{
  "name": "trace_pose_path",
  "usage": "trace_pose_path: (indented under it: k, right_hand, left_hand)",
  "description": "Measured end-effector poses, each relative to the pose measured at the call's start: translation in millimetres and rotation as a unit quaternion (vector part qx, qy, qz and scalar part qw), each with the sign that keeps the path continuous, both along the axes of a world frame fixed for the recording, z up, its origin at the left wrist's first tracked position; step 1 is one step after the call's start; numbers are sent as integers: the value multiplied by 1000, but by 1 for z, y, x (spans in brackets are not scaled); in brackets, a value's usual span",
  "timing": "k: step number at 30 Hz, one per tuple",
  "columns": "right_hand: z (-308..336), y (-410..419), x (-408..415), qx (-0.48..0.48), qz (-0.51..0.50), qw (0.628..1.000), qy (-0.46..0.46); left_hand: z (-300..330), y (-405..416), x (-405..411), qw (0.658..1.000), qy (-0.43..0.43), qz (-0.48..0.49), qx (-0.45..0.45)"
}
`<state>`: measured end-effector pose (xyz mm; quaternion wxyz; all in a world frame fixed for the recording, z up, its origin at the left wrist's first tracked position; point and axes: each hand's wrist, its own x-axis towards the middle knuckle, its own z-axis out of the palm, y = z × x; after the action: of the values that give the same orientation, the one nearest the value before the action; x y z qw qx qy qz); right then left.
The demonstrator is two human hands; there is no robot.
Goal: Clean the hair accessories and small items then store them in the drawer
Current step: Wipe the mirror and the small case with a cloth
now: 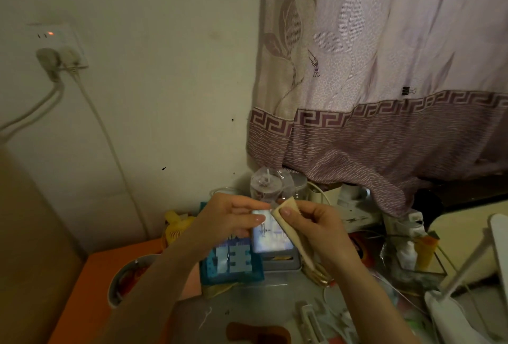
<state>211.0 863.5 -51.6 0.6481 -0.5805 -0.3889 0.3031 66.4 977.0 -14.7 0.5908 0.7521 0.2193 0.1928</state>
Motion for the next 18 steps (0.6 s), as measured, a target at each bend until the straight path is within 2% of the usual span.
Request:
trace_pose_path:
  k: [6,10,14,18]
  right_hand:
    - [-9,6,-8,62,-97,992,47]
    - [-15,9,-12,76,-144,981,104]
    - [-16,7,-12,63,-125,984,112]
    - [-14,4,-8,24,-87,993,70]
  left_hand:
    - [-14,-10,6,989,-80,110,-54]
    - [-27,-24,8,984,-76,132,-95]
    - [-33,-27,11,977,-103,167,-78]
    - [-27,-19,7,987,-94,132,-16]
